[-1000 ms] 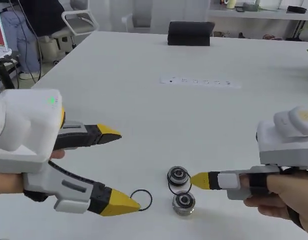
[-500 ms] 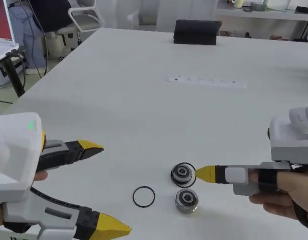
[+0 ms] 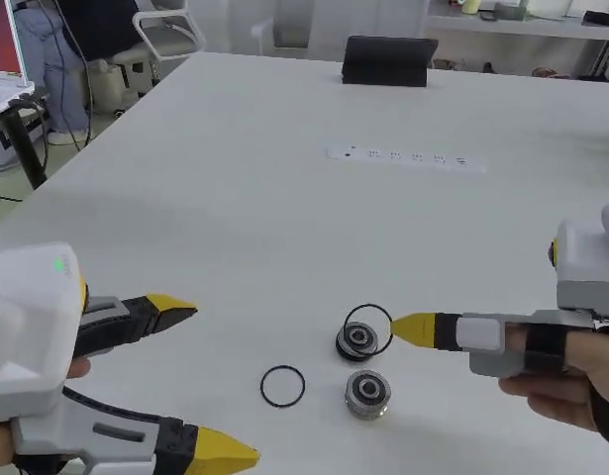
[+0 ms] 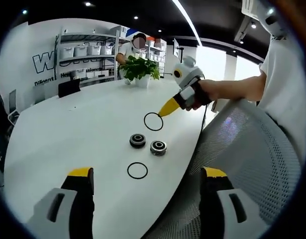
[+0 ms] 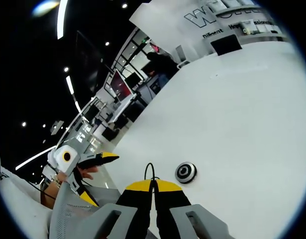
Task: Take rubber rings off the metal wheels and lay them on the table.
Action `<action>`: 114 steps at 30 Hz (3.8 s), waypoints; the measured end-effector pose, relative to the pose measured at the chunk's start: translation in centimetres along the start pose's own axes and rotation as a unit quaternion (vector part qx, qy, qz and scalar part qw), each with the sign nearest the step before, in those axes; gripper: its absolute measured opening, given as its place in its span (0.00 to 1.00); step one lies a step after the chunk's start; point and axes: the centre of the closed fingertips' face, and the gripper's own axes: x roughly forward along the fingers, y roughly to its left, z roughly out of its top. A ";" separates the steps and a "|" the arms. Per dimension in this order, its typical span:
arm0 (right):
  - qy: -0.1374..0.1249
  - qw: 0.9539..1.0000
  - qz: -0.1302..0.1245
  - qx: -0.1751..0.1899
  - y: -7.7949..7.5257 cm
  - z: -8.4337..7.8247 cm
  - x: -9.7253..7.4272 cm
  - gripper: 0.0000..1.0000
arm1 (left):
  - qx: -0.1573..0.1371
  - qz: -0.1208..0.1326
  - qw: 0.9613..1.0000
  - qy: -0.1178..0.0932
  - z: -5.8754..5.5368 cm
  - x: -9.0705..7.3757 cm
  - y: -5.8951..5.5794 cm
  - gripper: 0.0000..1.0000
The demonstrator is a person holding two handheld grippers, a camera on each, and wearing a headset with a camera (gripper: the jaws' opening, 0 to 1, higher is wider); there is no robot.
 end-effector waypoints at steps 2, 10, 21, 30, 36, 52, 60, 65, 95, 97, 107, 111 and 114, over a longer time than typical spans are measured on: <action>-0.001 1.000 0.001 -0.002 0.2 0.0 0.0 0.00 | -0.003 0.001 1.000 -0.002 0.0 -0.1 0.0 0.89; -0.002 1.000 0.010 -0.009 1.1 0.0 0.1 0.00 | 0.003 -0.006 1.000 -0.004 0.0 0.1 -0.4 0.94; -0.009 1.000 0.022 -0.018 2.7 0.6 0.3 0.00 | -0.004 -0.003 1.000 -0.017 0.4 0.0 -0.3 0.95; 0.009 0.998 0.040 -0.041 4.6 0.5 1.4 0.00 | 0.005 -0.003 1.000 -0.015 0.5 0.0 -0.4 0.95; 0.028 0.997 0.054 -0.054 5.5 0.3 2.7 0.00 | 0.011 -0.003 1.000 -0.011 0.4 0.1 -0.4 0.95; 0.074 0.992 0.060 -0.080 6.2 -0.7 5.5 0.00 | 0.014 -0.002 1.000 -0.006 0.2 0.0 -0.4 0.94; 0.077 0.993 0.051 -0.071 5.7 -0.9 7.0 0.00 | 0.013 -0.001 1.000 -0.002 0.0 0.0 -0.4 0.93; 0.076 0.996 0.033 -0.038 4.1 -2.1 7.8 0.00 | 0.007 0.001 1.000 -0.002 -0.1 0.0 -0.3 0.92; 0.107 0.994 -0.007 0.024 -0.4 -5.3 8.8 0.00 | -0.020 0.006 1.000 0.004 -0.6 0.0 0.1 0.91; 0.108 0.994 -0.006 0.025 -0.5 -5.3 8.8 0.00 | -0.020 0.006 1.000 0.005 -0.6 0.1 0.1 0.91; 0.113 0.993 -0.011 0.009 -0.5 -5.5 9.0 0.00 | -0.022 0.005 1.000 0.007 -0.7 0.1 0.1 0.91; 0.115 0.993 -0.018 -0.024 -0.6 -5.4 9.0 0.00 | -0.021 0.004 1.000 0.011 -0.8 0.1 0.1 0.91; 0.125 0.991 -0.019 -0.050 -0.5 -5.6 9.1 0.00 | -0.023 0.005 1.000 0.011 -0.8 0.1 0.1 0.91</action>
